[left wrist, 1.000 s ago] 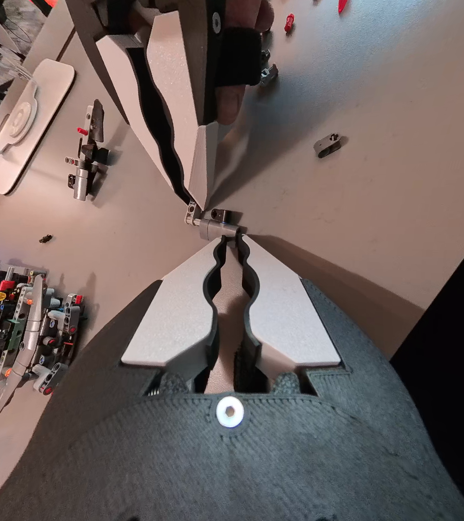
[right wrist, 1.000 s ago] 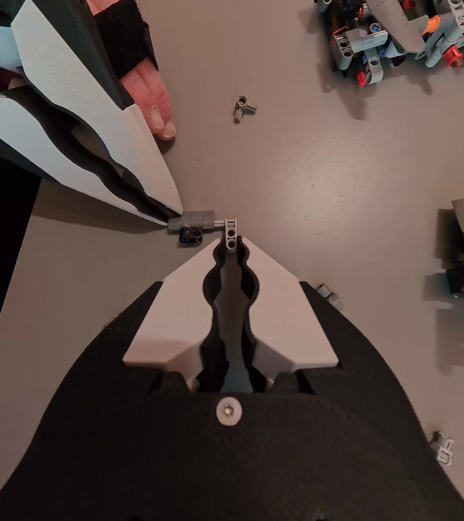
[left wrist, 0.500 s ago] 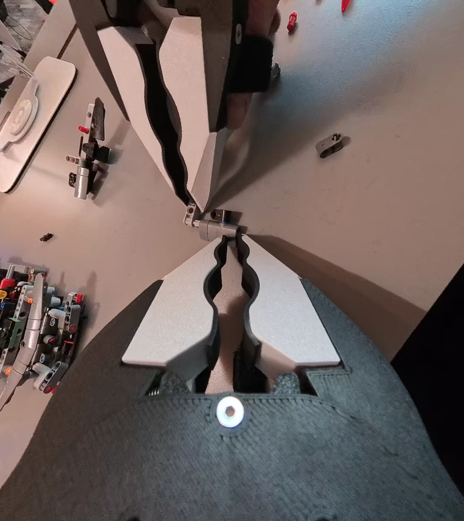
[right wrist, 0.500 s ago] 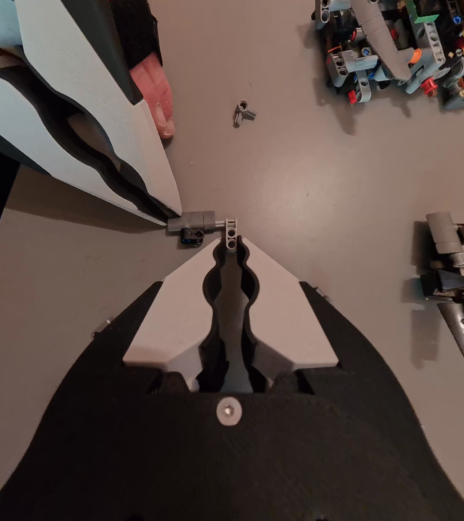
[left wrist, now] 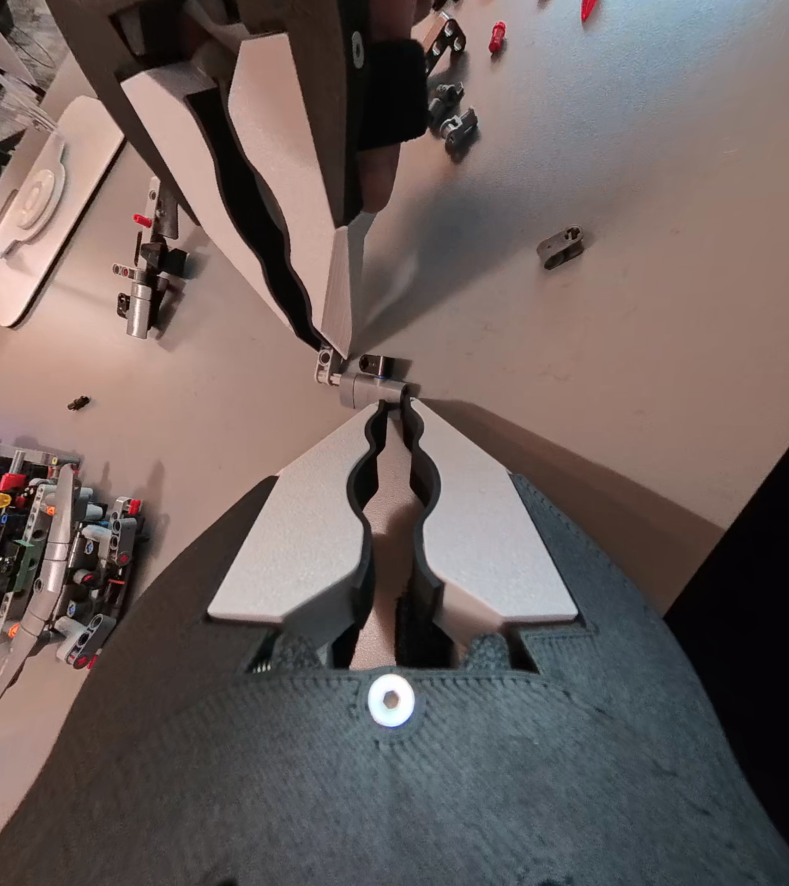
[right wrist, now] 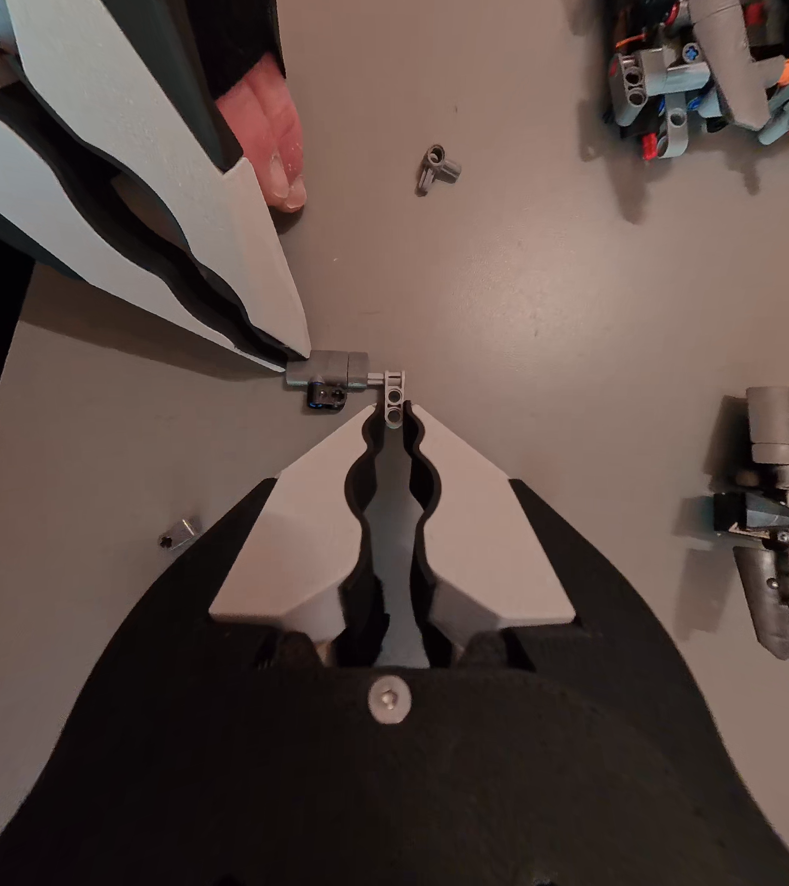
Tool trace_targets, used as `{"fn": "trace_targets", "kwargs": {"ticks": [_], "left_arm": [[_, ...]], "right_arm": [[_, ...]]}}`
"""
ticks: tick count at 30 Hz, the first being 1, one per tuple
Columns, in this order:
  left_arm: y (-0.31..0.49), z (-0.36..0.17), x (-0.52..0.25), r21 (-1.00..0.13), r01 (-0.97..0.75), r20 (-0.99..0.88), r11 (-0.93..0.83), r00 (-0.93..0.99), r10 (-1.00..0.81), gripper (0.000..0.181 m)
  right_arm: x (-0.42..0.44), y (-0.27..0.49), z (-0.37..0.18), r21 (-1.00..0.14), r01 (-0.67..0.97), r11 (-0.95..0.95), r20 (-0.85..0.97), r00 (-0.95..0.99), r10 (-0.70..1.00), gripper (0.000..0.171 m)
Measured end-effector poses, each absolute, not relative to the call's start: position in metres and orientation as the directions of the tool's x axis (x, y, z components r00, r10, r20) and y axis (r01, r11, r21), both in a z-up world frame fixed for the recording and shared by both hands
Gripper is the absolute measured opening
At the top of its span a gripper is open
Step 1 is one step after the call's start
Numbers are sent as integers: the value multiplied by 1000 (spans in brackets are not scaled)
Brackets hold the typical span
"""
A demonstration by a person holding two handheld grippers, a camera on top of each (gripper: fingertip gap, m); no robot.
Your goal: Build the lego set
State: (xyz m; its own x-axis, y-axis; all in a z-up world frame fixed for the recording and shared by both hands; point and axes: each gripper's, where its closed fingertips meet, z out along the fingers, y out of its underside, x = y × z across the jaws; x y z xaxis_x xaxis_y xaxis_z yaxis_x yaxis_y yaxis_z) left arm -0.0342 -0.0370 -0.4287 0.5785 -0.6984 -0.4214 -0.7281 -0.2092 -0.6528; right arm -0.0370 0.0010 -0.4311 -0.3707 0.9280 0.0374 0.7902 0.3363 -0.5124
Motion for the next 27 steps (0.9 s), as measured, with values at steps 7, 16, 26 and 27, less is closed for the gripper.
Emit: {"fn": "trace_targets", "kwargs": {"ticks": [7,16,26,27], "left_arm": [[-37,-429,-34,-651,-729,-421,-211,578,-699,5],[-38,-429,-33,-651,-729,-421,-210,577,-700,5],[-38,-423,-35,-663,-721,-458,-202,604,-652,12],[-39,-421,-34,-670,-717,-460,-192,604,-651,15]], "right_arm": [[-37,1,-430,-595,728,340,52,-388,920,5],[-35,-1,-430,-638,699,323,58,-375,925,5],[-35,-2,-430,-650,702,290,12,-372,928,5],[-35,-2,-430,-650,702,292,13,-374,927,5]]}}
